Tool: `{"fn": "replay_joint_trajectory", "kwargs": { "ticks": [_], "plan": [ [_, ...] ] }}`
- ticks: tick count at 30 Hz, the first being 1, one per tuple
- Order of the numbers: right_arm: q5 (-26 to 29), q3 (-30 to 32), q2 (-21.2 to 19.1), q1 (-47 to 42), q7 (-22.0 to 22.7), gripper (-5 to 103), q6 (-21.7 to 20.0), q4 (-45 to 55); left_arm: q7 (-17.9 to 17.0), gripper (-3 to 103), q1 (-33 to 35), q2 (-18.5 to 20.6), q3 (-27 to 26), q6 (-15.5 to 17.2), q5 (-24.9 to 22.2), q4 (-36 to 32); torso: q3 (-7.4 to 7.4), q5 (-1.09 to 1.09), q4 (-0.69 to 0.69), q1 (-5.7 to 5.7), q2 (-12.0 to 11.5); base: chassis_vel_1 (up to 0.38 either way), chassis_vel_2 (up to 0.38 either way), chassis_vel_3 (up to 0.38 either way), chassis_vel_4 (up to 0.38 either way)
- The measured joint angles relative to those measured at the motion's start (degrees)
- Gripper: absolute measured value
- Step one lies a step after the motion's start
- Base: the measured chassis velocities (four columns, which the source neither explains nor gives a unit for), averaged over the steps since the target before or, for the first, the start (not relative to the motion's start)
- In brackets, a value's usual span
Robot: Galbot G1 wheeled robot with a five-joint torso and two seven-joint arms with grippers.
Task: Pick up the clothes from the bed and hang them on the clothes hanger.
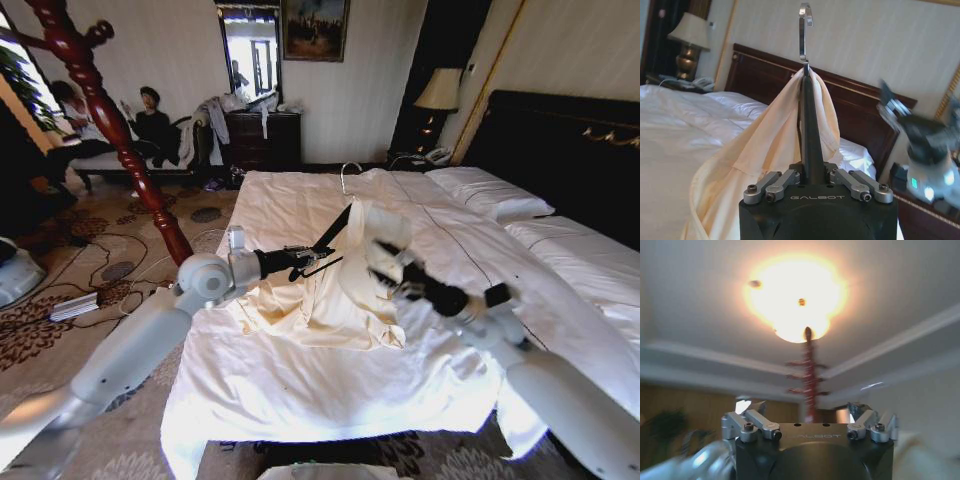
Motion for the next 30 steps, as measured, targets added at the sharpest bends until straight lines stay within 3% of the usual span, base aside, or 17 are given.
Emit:
{"fn": "replay_joint_trajectory", "kwargs": {
  "ticks": [2, 5, 8, 9, 11, 12, 14, 15, 16, 25, 30],
  "plan": [
    [2.79, 1.52, -2.94, 1.11, 0.99, 99, -3.24, -1.47, 4.02, 19, 0.40, 1.66, -0.08, -0.99, 2.25, -0.23, 0.00, -0.01, 0.01, 0.00, 0.00, 0.000, 0.000, 0.000, 0.000],
    [3.70, 1.69, -4.80, 2.44, -1.85, 99, -5.05, -3.73, 5.71, 19, 0.60, 2.46, -0.08, -1.11, 2.80, -0.40, 0.00, 0.02, 0.01, 0.00, 0.00, 0.000, 0.000, 0.000, 0.000],
    [3.47, 0.24, -6.98, 5.93, -12.46, 100, -8.30, -9.69, 9.01, 19, 0.91, 3.37, -0.07, -1.90, 4.20, -0.47, 0.00, 0.02, 0.01, 0.00, 0.00, 0.000, 0.000, 0.000, 0.000],
    [3.47, 0.24, -6.98, 5.93, -12.46, 100, -8.30, -9.69, 9.01, 19, 0.91, 3.37, -0.07, -1.90, 4.20, -0.47, 0.00, 0.02, 0.01, 0.00, 0.00, 0.000, 0.000, 0.000, 0.000],
    [3.38, -0.60, -7.45, 8.23, -22.05, 100, -11.97, -14.77, 11.06, 19, 1.06, 3.51, 0.15, -2.58, 5.40, -0.46, 0.00, 0.02, 0.03, 0.00, 0.00, 0.000, 0.000, 0.000, 0.000],
    [3.38, -0.60, -7.45, 8.23, -22.05, 100, -11.97, -14.77, 11.06, 19, 1.06, 3.51, 0.15, -2.58, 5.40, -0.46, 0.00, 0.02, 0.03, 0.00, 0.00, 0.000, 0.000, 0.000, 0.000],
    [2.99, -0.79, -7.66, 9.45, -28.05, 100, -14.63, -18.04, 12.10, 19, 1.08, 3.39, 0.48, -2.91, 6.03, -0.38, 0.00, 0.02, 0.01, 0.01, 0.00, 0.000, 0.000, 0.000, 0.000],
    [1.16, -0.95, -7.99, 10.60, -33.22, 100, -16.41, -21.68, 13.58, 19, 1.08, 2.96, 0.89, -3.38, 7.14, -0.20, 0.00, 0.02, 0.00, 0.01, 0.00, 0.000, 0.000, 0.000, 0.000],
    [0.07, -0.98, -8.14, 11.02, -34.81, 100, -16.96, -23.24, 14.30, 19, 1.00, 2.66, 1.17, -3.67, 7.90, -0.03, 0.00, 0.03, 0.00, 0.01, 0.00, 0.000, 0.000, 0.000, 0.000],
    [-3.50, -1.63, -8.43, 15.63, -39.60, 100, -18.73, -31.88, 16.24, 19, -1.13, 0.30, 3.69, -4.10, 9.38, -0.45, 0.00, 0.02, 0.02, 0.01, -0.01, 0.000, 0.000, 0.000, 0.000],
    [-8.43, -2.52, -8.68, 18.93, -45.16, 100, -19.88, -34.85, 16.46, 19, -2.92, 0.40, 7.84, -4.09, 9.48, -1.33, 0.00, 0.02, 0.00, 0.01, 0.00, 0.000, 0.000, 0.000, 0.000]
  ]
}}
